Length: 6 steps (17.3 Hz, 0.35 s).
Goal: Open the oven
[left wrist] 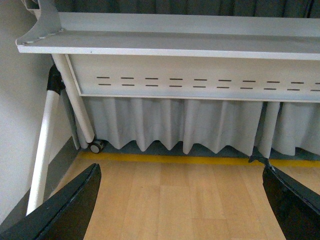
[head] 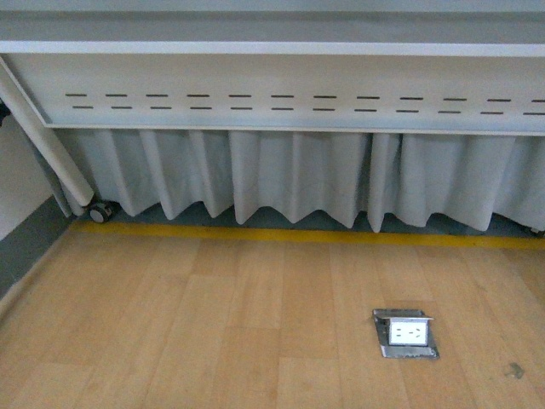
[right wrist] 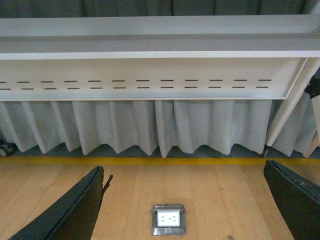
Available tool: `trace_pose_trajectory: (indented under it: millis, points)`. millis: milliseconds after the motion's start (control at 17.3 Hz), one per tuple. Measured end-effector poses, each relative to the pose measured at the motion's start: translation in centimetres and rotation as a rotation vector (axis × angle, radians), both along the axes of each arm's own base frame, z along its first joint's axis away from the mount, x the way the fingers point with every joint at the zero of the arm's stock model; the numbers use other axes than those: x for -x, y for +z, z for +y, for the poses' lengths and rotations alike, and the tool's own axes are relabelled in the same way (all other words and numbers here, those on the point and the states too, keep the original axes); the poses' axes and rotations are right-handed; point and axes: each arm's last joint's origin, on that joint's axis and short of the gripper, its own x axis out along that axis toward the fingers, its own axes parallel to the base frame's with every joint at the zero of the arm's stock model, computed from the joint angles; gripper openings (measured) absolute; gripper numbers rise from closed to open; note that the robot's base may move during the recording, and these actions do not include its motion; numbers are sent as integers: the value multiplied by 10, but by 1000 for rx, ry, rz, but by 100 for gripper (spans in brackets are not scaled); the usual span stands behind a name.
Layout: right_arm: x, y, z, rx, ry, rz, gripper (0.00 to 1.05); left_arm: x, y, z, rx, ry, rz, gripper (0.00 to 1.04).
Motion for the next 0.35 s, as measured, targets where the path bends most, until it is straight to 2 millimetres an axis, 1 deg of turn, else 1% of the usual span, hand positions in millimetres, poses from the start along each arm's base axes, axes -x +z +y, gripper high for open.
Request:
trace_pose_trajectory:
  millis: [348]
  points:
    - [0,0,0,0,0,0,98,0,0,0,0,0,0,98]
